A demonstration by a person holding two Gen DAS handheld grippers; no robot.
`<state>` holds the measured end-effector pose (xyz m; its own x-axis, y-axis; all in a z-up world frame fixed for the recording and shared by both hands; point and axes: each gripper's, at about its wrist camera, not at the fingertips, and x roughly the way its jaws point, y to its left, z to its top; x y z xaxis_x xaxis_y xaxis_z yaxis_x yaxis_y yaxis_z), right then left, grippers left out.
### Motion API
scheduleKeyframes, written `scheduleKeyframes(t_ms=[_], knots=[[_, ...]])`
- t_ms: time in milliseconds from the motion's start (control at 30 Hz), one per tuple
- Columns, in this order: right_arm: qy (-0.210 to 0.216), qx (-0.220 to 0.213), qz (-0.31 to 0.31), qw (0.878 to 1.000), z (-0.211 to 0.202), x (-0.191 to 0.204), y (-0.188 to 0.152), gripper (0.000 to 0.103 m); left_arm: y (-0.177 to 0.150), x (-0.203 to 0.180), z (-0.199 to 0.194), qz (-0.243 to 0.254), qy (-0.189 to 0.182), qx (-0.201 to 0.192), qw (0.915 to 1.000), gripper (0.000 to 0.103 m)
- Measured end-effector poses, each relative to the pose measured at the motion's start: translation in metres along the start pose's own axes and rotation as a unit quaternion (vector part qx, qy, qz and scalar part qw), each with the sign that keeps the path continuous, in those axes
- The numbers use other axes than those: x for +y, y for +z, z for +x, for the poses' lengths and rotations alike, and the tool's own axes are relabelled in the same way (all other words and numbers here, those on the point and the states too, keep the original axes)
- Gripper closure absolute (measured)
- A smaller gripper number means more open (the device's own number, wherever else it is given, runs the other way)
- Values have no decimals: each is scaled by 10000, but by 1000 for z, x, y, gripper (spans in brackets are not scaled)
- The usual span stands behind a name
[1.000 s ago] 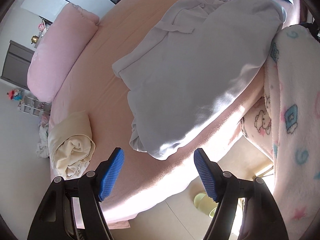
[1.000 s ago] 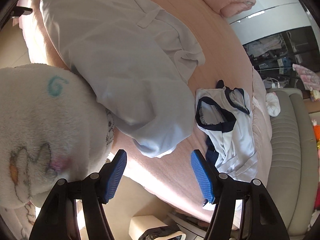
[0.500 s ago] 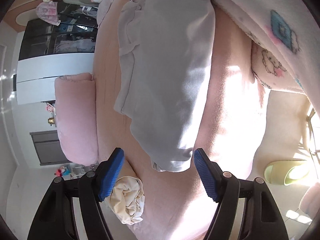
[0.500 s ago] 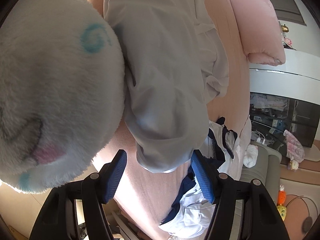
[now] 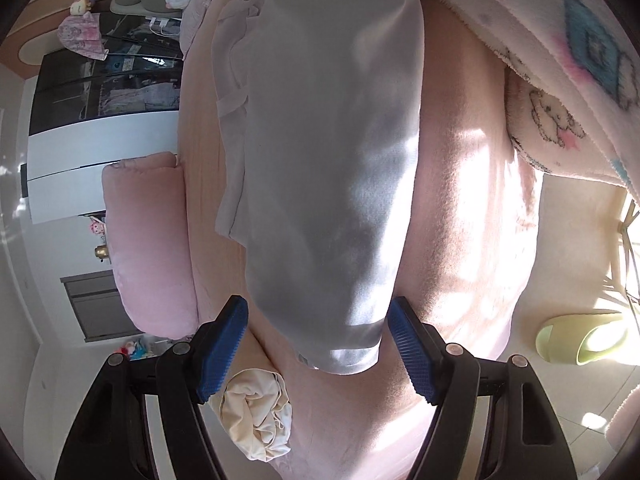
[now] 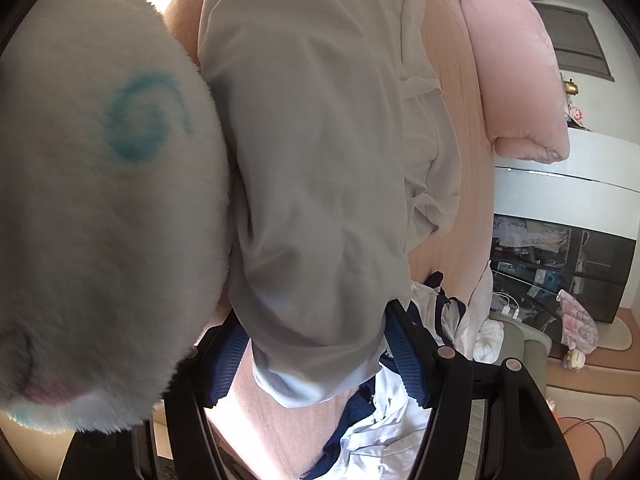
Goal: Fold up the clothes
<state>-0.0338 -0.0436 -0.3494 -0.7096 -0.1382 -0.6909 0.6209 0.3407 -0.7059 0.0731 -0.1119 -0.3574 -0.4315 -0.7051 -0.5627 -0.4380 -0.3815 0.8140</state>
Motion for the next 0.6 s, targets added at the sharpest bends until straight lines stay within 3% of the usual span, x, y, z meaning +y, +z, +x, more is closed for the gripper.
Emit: scheduleKeyframes(t_ms=[233, 433, 600], knots=[[255, -175, -96, 9995, -1, 1, -2, 37, 4, 2, 8, 352, 292, -213, 9987, 6], [728, -267, -10, 9970, -2, -8, -5, 49, 3, 17, 15, 247, -206, -362, 9988, 4], [1578, -402, 334, 9861, 0, -32, -8, 52, 0, 28, 18, 257, -744, -663, 9947, 5]])
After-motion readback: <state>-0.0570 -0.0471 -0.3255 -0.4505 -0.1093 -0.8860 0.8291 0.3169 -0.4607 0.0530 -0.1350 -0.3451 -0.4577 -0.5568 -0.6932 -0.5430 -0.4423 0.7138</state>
